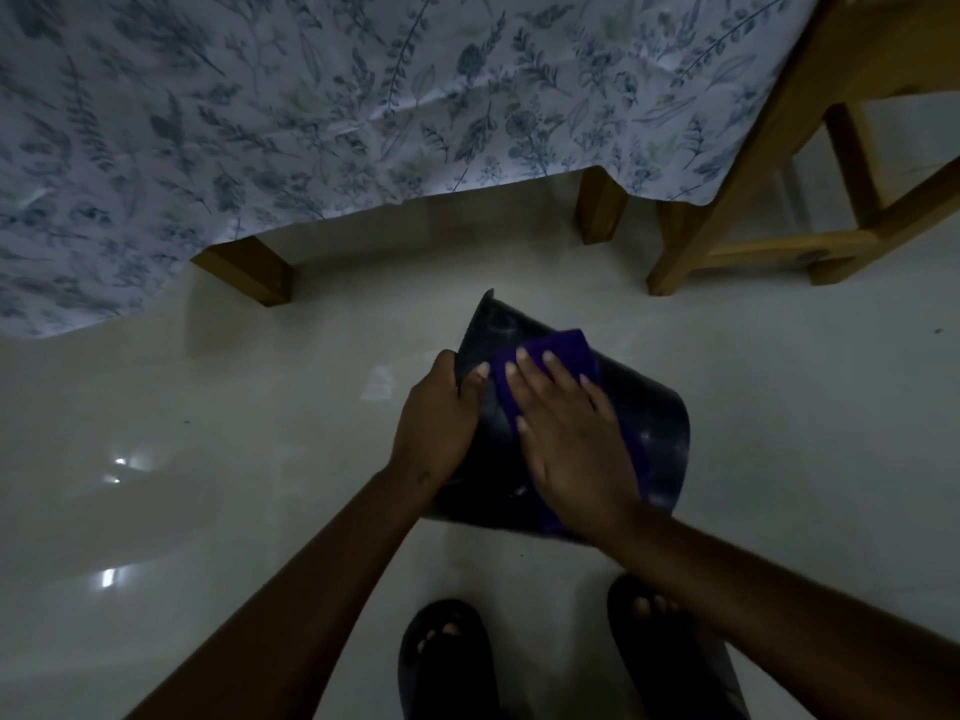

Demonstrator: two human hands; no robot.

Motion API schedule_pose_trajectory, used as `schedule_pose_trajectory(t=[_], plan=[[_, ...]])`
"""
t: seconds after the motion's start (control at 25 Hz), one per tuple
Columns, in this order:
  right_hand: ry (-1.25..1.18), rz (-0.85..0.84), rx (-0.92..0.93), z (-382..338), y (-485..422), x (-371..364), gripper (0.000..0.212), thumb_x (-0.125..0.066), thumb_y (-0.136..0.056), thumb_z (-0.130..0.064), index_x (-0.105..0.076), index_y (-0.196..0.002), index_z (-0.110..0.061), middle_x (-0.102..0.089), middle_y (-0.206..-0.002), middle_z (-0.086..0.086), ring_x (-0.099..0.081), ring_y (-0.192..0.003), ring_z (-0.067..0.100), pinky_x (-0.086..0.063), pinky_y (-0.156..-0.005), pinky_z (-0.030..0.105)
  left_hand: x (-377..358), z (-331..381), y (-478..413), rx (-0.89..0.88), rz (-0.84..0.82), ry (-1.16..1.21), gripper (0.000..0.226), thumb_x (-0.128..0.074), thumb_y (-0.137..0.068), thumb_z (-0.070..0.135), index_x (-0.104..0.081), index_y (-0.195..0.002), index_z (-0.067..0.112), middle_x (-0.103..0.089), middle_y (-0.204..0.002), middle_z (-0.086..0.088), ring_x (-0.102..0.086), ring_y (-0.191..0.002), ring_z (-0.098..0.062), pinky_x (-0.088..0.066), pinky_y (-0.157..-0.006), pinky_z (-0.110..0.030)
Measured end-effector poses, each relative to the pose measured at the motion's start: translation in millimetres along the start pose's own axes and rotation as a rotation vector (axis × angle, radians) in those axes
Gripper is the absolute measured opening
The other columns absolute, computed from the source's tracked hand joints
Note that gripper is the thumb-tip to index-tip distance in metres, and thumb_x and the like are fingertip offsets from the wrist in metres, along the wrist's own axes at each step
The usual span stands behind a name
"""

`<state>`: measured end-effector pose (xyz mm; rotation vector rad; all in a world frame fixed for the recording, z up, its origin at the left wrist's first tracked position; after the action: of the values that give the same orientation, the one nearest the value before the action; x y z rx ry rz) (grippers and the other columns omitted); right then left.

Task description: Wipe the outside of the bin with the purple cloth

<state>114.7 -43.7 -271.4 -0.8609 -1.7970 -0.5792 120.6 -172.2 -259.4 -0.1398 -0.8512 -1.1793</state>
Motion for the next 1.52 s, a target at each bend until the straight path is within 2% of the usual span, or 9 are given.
schedule_pose_trajectory(t=[0.2,0.4,0.6,0.72,0.84,1.04,1.28,1.44,1.52], plan=[[-0.085,0.036,-0.33,68.6,-0.4,6.1,0.052,-0.026,-0.098,-0.032,-0.028,-0.146,-0.015,-0.033,-0.154,0.004,-0.031,-0.142,0.023,-0.032,-0.112,0.047,4.1,-6.2,-0.6,0.008,0.0,0.024,0.024,-0.041,-0.099,0.037,-0.049,-0.099,0.014,-0.059,-0.093,-0.001,-0.057,-0.077,-0.015,-0.039,-0.057,-0.016],[0.017,-0.025,-0.054,9.3,16.1,-7.6,0.055,-0.031,-0.097,-0.032,-0.021,-0.149,-0.022,-0.023,-0.158,-0.001,-0.017,-0.146,0.019,-0.022,-0.115,0.046,-0.5,-10.1,-0.9,0.037,0.029,0.042,0.022,-0.042,-0.099,0.037,-0.048,-0.098,0.016,-0.059,-0.092,0.0,-0.057,-0.075,-0.013,-0.04,-0.056,-0.018],[-0.099,0.021,-0.308,61.1,-4.2,8.3,0.052,-0.032,-0.098,-0.034,-0.029,-0.147,-0.018,-0.03,-0.156,0.001,-0.026,-0.144,0.022,-0.027,-0.114,0.047,4.8,-9.2,-3.8,0.05,0.065,0.032,0.029,-0.041,-0.098,0.04,-0.052,-0.103,0.013,-0.059,-0.095,0.0,-0.056,-0.077,-0.015,-0.038,-0.057,-0.016],[-0.037,-0.002,-0.165,15.8,37.1,-2.2,0.055,-0.033,-0.095,-0.035,-0.026,-0.148,-0.021,-0.027,-0.157,-0.001,-0.019,-0.146,0.02,-0.023,-0.113,0.047,-0.4,-10.3,-12.4,0.102,0.016,0.036,0.029,-0.046,-0.096,0.039,-0.054,-0.103,0.011,-0.062,-0.096,-0.003,-0.06,-0.083,-0.019,-0.042,-0.061,-0.022],[-0.094,0.036,-0.176,29.6,-5.8,7.2,0.051,-0.032,-0.097,-0.035,-0.032,-0.146,-0.02,-0.033,-0.154,0.0,-0.028,-0.143,0.019,-0.026,-0.114,0.045,-3.0,-20.7,-0.9,0.165,-0.103,0.311,0.026,-0.048,-0.096,0.038,-0.053,-0.104,0.014,-0.065,-0.095,-0.002,-0.063,-0.081,-0.015,-0.048,-0.063,-0.024],[-0.125,0.078,-0.349,73.2,-9.4,13.6,0.052,-0.027,-0.099,-0.035,-0.035,-0.145,-0.011,-0.039,-0.151,0.008,-0.037,-0.139,0.025,-0.033,-0.111,0.046,16.2,-15.7,19.0,-0.029,0.055,-0.059,0.03,-0.035,-0.1,0.039,-0.053,-0.091,0.017,-0.062,-0.08,0.003,-0.06,-0.07,-0.017,-0.041,-0.058,-0.025],[0.01,-0.017,0.011,-1.2,10.8,-1.2,0.053,-0.029,-0.097,-0.031,-0.026,-0.148,-0.018,-0.029,-0.156,0.002,-0.024,-0.144,0.021,-0.026,-0.112,0.045,7.4,-9.3,2.3,-0.029,0.064,-0.159,0.031,-0.033,-0.1,0.038,-0.046,-0.082,0.018,-0.055,-0.076,0.002,-0.052,-0.068,-0.016,-0.034,-0.057,-0.027],[-0.146,-0.008,-0.285,57.4,-7.2,3.9,0.05,-0.031,-0.1,-0.031,-0.03,-0.146,-0.014,-0.032,-0.154,0.004,-0.032,-0.141,0.022,-0.032,-0.113,0.045,10.8,-12.8,0.6,-0.017,0.058,-0.097,0.032,-0.032,-0.101,0.039,-0.05,-0.085,0.017,-0.056,-0.077,0.004,-0.054,-0.069,-0.015,-0.037,-0.057,-0.024],[-0.03,-0.004,-0.275,30.6,38.1,-2.6,0.051,-0.033,-0.098,-0.03,-0.028,-0.147,-0.016,-0.03,-0.156,0.003,-0.028,-0.143,0.023,-0.03,-0.112,0.049,10.1,-17.4,2.0,-0.003,0.066,-0.113,0.031,-0.033,-0.101,0.039,-0.05,-0.085,0.017,-0.057,-0.079,0.001,-0.056,-0.072,-0.019,-0.038,-0.061,-0.028]])
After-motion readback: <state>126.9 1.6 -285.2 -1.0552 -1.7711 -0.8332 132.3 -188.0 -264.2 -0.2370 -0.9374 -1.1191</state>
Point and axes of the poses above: each hand's wrist, its own y-axis away from the middle knuckle, its own x-axis out of the back of the hand, z = x × y, the point moved 10 cm from there along -y, towards the middle knuckle
